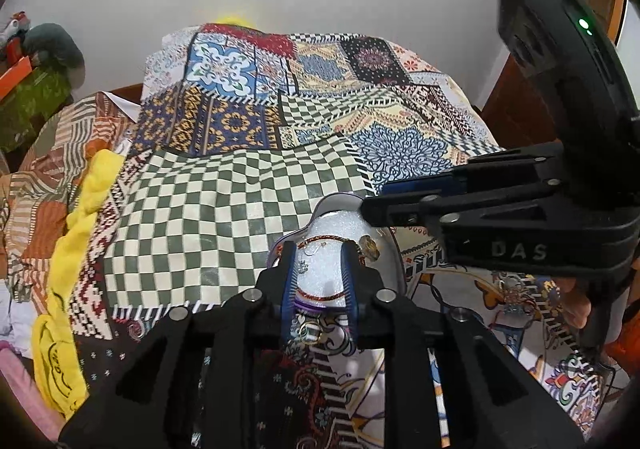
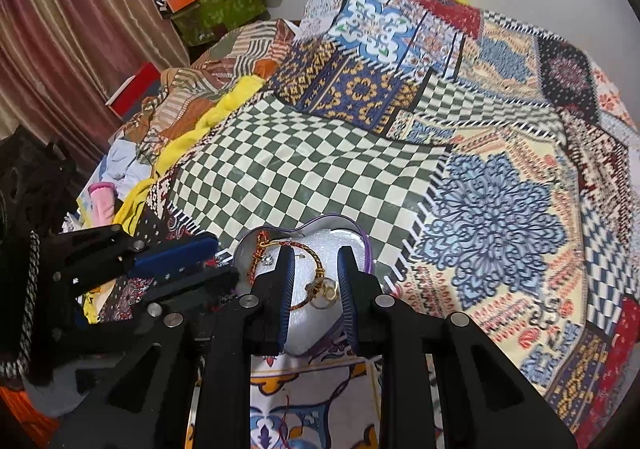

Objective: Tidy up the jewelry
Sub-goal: 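Lower the pendant and gold rings into the heart tin with both grippers, then move both open grippers back to the jewelry on the quilt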

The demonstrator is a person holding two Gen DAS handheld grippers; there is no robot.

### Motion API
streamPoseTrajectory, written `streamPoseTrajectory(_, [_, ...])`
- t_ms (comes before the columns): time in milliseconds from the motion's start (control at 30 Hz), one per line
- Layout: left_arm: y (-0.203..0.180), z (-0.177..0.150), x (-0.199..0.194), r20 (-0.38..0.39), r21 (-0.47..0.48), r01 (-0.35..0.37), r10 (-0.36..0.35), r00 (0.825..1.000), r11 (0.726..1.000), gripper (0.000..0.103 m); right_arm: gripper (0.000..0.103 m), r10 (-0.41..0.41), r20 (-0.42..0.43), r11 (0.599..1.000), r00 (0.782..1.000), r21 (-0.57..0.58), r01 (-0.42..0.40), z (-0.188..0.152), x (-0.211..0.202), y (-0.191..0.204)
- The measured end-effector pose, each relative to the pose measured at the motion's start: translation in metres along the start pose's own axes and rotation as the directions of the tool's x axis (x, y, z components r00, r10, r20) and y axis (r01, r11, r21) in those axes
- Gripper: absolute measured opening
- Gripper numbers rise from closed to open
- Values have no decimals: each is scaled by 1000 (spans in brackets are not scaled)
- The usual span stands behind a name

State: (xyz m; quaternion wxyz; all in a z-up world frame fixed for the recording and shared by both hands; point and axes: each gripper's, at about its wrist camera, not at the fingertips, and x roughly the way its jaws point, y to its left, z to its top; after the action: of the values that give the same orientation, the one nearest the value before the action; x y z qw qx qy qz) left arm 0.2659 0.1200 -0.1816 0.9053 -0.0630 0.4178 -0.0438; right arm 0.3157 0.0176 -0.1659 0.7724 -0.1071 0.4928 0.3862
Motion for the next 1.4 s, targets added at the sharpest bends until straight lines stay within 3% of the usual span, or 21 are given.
streamPoseTrajectory(67, [0,1,-11,19,-6,-13,13,1000,1000,30,20,-24,27,1000,999,-6,24,-1,-12,3])
streamPoseTrajectory(333, [-8,-1,-55,61,-7,-23,23,998,1000,34,21,-84,130,996,988,-8,86,-16,-68,7])
streamPoseTrajectory(467, [-18,-5,-72,69,9,-19,18,997,1000,35,34,-137,170,990,976,-6,140,-35,-93,8])
streamPoseTrajectory(567, [-29,-10,-81,65,23,-15,13,998,1000,37,38,-175,185,984,967,0,178,-53,-107,5])
streamPoseTrajectory(867, [-63,-36,-82,9,68,16,-17,1000,998,39,38,-208,144,978,967,49,203,-98,-113,-19])
streamPoseTrajectory(1033, [-74,-57,-75,-7,86,-22,22,1000,996,45,38,-184,85,982,979,65,179,-115,-98,-32])
streamPoseTrajectory(1400, [-49,-89,-46,-105,28,-65,67,992,998,46,38,-150,13,988,989,49,149,-124,-59,-39])
